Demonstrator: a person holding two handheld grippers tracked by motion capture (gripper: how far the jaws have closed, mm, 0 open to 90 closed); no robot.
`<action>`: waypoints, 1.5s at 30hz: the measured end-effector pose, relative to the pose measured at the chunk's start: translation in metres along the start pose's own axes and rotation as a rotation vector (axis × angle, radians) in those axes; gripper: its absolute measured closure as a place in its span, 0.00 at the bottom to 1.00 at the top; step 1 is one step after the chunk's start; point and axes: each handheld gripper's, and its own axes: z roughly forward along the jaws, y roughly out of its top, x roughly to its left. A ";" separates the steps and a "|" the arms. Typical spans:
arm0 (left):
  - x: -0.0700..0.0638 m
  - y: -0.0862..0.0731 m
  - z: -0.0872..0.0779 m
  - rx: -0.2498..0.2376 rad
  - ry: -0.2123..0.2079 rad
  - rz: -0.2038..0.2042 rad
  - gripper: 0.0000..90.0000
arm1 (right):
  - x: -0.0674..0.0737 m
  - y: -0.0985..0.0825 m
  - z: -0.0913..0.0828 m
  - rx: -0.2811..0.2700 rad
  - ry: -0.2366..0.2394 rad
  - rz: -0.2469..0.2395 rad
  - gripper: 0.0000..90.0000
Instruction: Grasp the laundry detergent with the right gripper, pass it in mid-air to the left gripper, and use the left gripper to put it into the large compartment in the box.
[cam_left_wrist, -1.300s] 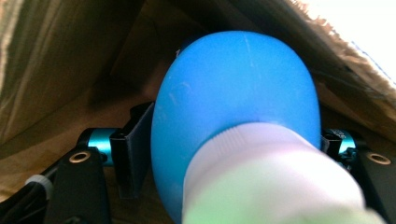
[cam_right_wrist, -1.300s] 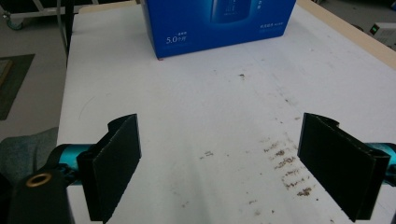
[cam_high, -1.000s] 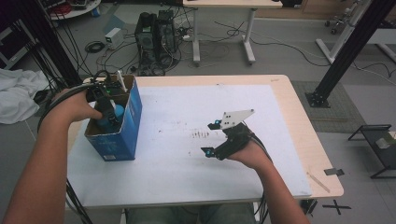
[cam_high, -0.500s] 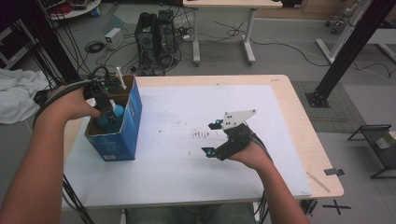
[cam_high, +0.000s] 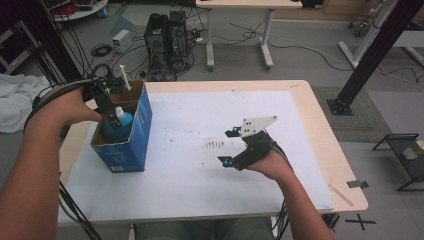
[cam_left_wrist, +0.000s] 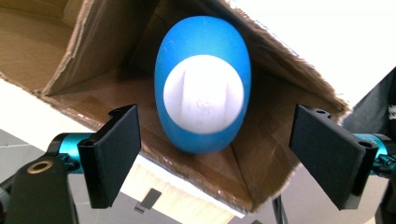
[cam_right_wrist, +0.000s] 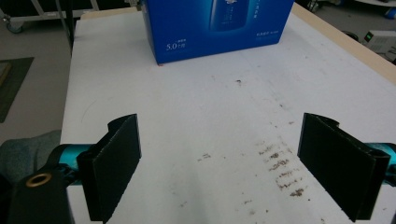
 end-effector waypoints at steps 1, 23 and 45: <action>0.000 0.000 -0.003 0.003 -0.004 0.005 0.19 | 0.000 0.000 -0.001 0.004 -0.001 0.002 0.14; -0.040 0.018 -0.042 -0.071 0.013 0.166 0.03 | -0.010 0.023 -0.035 0.105 -0.027 -0.027 0.14; -0.077 0.064 -0.044 -0.022 0.004 0.369 0.02 | -0.023 0.037 -0.063 0.250 -0.050 -0.043 0.14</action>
